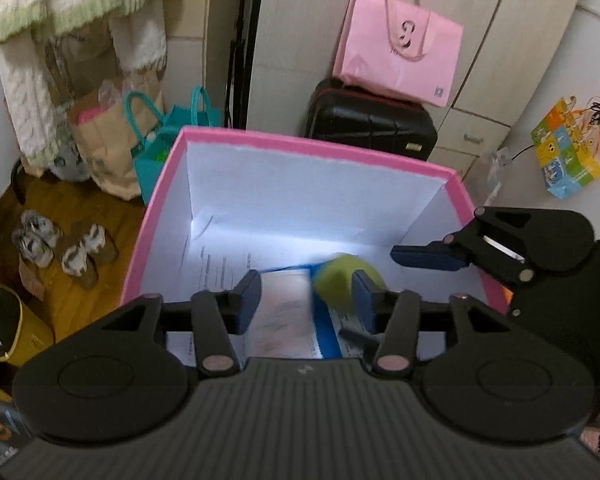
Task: Organize soft objects
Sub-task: 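Carry tissue pack and green sponge into the pink box and open both grippers, then move both grippers back toward the scrunchie and pink pom-pom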
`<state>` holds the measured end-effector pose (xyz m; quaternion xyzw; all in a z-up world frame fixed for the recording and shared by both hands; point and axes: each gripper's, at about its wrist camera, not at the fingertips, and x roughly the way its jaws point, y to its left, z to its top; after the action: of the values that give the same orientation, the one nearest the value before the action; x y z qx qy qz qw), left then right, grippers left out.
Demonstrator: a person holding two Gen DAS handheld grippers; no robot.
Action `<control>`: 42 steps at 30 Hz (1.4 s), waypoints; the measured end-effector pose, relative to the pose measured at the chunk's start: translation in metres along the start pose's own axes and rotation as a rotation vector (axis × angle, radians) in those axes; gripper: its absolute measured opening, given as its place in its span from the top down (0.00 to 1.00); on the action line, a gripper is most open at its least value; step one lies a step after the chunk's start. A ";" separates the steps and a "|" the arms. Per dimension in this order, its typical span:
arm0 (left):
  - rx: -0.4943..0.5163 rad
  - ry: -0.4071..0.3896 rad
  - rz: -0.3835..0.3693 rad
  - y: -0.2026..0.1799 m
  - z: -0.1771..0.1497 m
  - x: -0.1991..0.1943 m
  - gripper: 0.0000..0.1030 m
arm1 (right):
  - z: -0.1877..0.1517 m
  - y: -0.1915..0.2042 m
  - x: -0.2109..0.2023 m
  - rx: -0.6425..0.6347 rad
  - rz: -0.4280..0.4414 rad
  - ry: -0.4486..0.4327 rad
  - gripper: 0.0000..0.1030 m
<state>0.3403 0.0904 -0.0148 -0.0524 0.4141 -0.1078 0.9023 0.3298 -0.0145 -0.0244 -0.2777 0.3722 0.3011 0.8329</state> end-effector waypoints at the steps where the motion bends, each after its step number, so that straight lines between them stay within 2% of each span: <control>1: 0.011 -0.009 0.002 -0.002 0.001 -0.003 0.45 | -0.001 0.000 -0.002 0.000 -0.002 -0.005 0.31; 13: 0.119 -0.055 -0.038 -0.027 -0.026 -0.073 0.36 | -0.027 0.009 -0.071 0.078 -0.052 -0.102 0.28; 18: 0.152 -0.070 -0.046 -0.037 -0.039 -0.100 0.35 | -0.045 0.012 -0.101 0.131 -0.034 -0.129 0.27; 24: 0.198 -0.061 -0.102 -0.052 -0.052 -0.130 0.33 | -0.064 0.020 -0.132 0.151 -0.047 -0.147 0.27; 32: 0.281 -0.052 -0.141 -0.077 -0.073 -0.163 0.30 | -0.093 0.028 -0.173 0.166 -0.048 -0.179 0.26; 38: 0.362 -0.079 -0.163 -0.099 -0.089 -0.188 0.29 | -0.125 0.033 -0.214 0.181 -0.045 -0.216 0.25; 42: 0.409 -0.094 -0.200 -0.116 -0.100 -0.196 0.29 | -0.164 0.031 -0.241 0.216 -0.072 -0.272 0.22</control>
<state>0.1226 0.0238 0.0863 0.0860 0.3340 -0.2759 0.8972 0.1028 -0.1775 0.0645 -0.1564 0.2759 0.2642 0.9108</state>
